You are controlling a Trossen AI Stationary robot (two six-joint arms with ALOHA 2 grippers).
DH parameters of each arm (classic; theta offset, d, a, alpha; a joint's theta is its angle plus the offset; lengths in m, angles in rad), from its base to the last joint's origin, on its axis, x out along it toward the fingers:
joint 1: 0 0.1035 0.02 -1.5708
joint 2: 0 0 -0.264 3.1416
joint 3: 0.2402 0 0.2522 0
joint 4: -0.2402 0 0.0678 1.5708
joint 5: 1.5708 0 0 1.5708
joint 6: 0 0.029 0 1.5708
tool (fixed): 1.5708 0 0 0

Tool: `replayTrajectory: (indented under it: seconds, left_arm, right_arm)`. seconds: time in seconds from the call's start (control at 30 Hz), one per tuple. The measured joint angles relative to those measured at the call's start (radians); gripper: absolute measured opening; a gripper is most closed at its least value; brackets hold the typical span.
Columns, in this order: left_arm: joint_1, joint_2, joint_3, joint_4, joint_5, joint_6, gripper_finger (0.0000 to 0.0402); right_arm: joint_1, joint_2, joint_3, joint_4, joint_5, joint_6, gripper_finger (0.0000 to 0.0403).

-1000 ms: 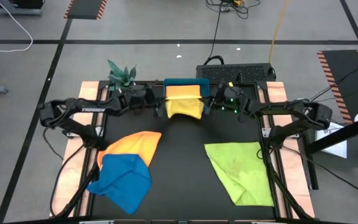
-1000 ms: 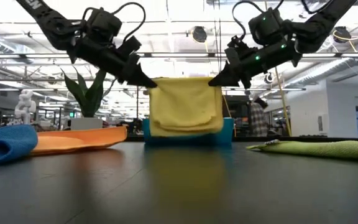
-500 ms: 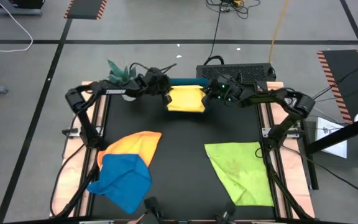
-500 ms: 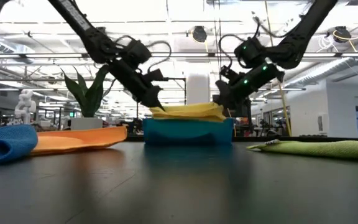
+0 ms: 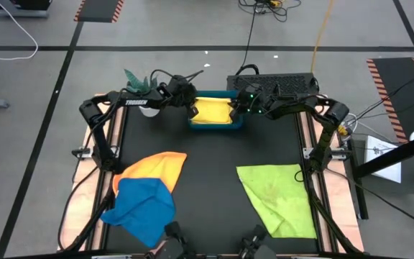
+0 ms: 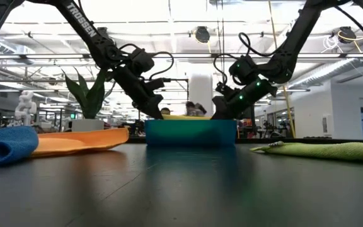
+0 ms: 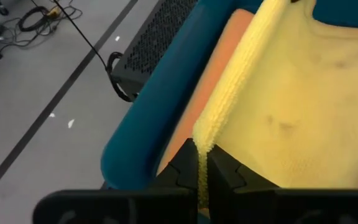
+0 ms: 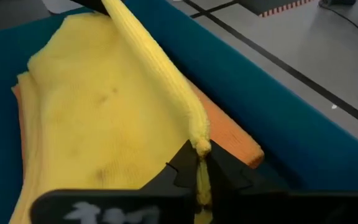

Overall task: Fold microfiber towels
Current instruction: Put the folded yellow microfiber towel into the blue bin, then fold the green microfiber cloth

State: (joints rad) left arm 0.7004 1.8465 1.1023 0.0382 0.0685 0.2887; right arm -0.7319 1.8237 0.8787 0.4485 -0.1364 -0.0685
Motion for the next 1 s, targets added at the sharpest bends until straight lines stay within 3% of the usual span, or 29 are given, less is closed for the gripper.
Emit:
replayTrajectory:
  seconds: [0.1,0.27,0.43,0.6,0.8,0.87,1.0]
  left_arm:
    - [-0.002,0.000,-0.001,0.005,-0.002,-0.002,0.0030]
    - [-0.002,0.000,0.023,-0.030,-0.020,-0.015,0.0099]
    - [-0.013,-0.037,0.104,-0.166,-0.096,-0.013,0.0169]
    - [-0.060,-0.134,0.149,-0.297,-0.098,-0.055,0.0210]
    - [-0.225,-0.316,0.104,-0.250,0.030,-0.148,0.0197]
    - [-0.311,-0.371,0.050,-0.211,0.031,-0.174,0.0181]
    - [-0.489,-0.430,-0.090,0.026,-0.016,-0.175,0.0149]
  right_arm:
    - [0.000,-0.001,0.000,0.000,0.001,0.000,0.0034]
    - [-0.001,-0.052,-0.003,-0.048,0.012,0.004,0.0075]
    - [0.002,-0.202,-0.002,-0.144,0.012,0.017,0.0112]
    - [0.043,-0.378,-0.003,-0.284,0.007,0.059,0.0133]
    - [0.199,-0.553,-0.065,-0.346,0.003,0.080,0.0131]
    - [0.271,-0.589,-0.115,-0.314,0.004,0.107,0.0131]
    - [0.414,-0.635,-0.247,-0.160,0.006,0.194,0.0131]
